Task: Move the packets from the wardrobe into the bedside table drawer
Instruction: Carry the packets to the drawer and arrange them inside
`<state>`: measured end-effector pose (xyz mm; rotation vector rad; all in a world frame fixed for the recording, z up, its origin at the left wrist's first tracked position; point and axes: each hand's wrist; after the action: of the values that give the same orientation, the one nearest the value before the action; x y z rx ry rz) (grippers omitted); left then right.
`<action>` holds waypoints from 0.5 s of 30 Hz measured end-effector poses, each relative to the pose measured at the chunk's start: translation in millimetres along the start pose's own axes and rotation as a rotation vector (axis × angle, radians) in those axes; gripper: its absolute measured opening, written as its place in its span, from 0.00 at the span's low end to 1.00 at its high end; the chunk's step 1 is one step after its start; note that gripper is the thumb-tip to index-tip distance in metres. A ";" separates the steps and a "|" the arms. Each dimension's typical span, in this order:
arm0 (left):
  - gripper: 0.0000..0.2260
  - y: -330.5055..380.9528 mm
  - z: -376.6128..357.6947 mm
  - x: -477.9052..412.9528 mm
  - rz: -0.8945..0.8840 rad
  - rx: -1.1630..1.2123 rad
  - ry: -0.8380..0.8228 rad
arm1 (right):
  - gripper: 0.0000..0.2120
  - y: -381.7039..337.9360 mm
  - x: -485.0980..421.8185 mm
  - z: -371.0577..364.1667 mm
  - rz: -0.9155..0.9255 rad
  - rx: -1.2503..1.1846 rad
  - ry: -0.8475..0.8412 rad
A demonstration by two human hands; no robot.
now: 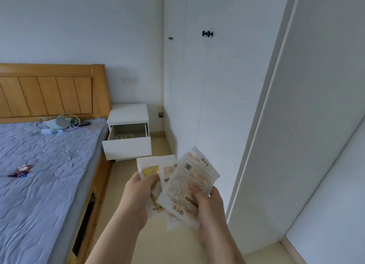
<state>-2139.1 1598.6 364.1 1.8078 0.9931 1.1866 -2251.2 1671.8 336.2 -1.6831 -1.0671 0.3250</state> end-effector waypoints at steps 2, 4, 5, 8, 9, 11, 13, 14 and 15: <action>0.05 10.9 3.4 -37.7 -0.007 0.028 0.060 | 0.08 0.8 -41.3 -20.6 -0.026 0.025 -0.046; 0.05 23.8 5.4 -76.5 -0.027 0.059 0.108 | 0.08 -0.4 -84.5 -43.3 -0.036 0.040 -0.116; 0.05 31.1 5.9 -96.3 -0.038 0.077 0.129 | 0.08 -1.7 -106.1 -55.2 -0.040 0.041 -0.148; 0.05 57.6 4.0 -152.0 -0.068 0.098 0.189 | 0.07 -9.3 -171.1 -90.1 -0.049 0.058 -0.237; 0.06 66.8 4.1 -168.9 -0.078 0.101 0.195 | 0.07 -12.4 -191.5 -102.2 -0.057 0.058 -0.270; 0.07 82.4 8.1 -201.3 -0.100 0.117 0.218 | 0.09 -14.9 -230.6 -128.3 -0.052 0.074 -0.331; 0.08 92.7 18.0 -233.0 -0.098 0.117 0.266 | 0.10 -8.2 -265.3 -154.2 -0.048 0.105 -0.372; 0.08 97.0 24.6 -248.6 -0.085 0.123 0.294 | 0.10 -3.8 -280.7 -167.1 -0.051 0.121 -0.392; 0.08 100.6 32.2 -264.9 -0.070 0.130 0.322 | 0.10 1.1 -295.2 -179.6 -0.063 0.131 -0.413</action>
<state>-2160.3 1314.8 346.7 1.6960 1.3323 1.4261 -2296.6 1329.5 322.6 -1.4949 -1.3656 0.7085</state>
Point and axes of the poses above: each hand's wrist, its own x-axis away from the middle knuckle, its own z-axis out of the back of the hand, y = z × x, and after that the axes turned 3 degrees about z, right-handed
